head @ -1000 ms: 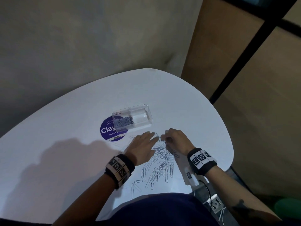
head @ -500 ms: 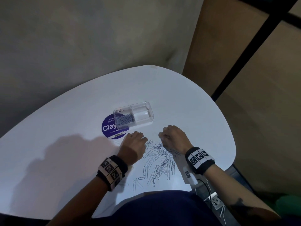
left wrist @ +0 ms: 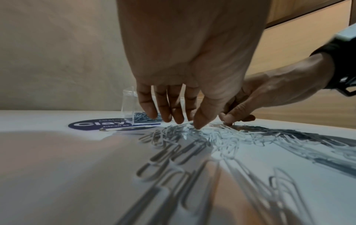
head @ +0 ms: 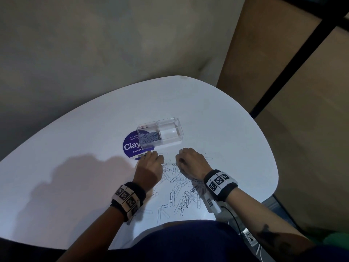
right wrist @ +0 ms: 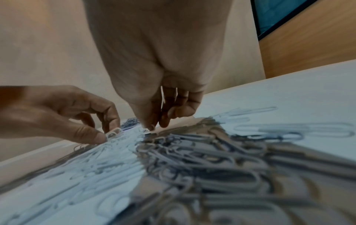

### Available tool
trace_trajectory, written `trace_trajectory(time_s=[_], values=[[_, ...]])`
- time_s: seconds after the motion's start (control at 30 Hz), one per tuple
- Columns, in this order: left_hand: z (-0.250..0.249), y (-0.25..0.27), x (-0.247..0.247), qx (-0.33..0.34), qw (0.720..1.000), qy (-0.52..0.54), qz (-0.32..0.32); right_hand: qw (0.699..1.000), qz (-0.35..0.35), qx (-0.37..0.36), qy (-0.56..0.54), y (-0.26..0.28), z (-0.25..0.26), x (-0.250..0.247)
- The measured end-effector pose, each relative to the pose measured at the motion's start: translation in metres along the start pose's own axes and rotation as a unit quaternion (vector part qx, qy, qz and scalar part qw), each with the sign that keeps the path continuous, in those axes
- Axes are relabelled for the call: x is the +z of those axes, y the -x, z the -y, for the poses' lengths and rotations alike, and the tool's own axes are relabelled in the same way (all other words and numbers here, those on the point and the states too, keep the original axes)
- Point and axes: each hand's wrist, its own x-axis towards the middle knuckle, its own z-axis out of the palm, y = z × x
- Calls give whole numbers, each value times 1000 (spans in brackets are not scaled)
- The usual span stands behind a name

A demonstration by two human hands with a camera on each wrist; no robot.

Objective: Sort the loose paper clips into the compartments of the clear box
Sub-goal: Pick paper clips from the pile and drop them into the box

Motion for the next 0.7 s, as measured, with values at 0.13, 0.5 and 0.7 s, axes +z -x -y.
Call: trace_trajectory(time_s=[0.13,0.5,0.7], values=[[-3,2,-5,-3,999,24,-27,999,-34,14,-21,0,0,-7],[-37,-14,-3,-21,993,-2,117,994,-51,77,-56,1,-5,-11],[-34,-11,-1,-86,991,47,92,999,-25,24,-15,1,-1,5]])
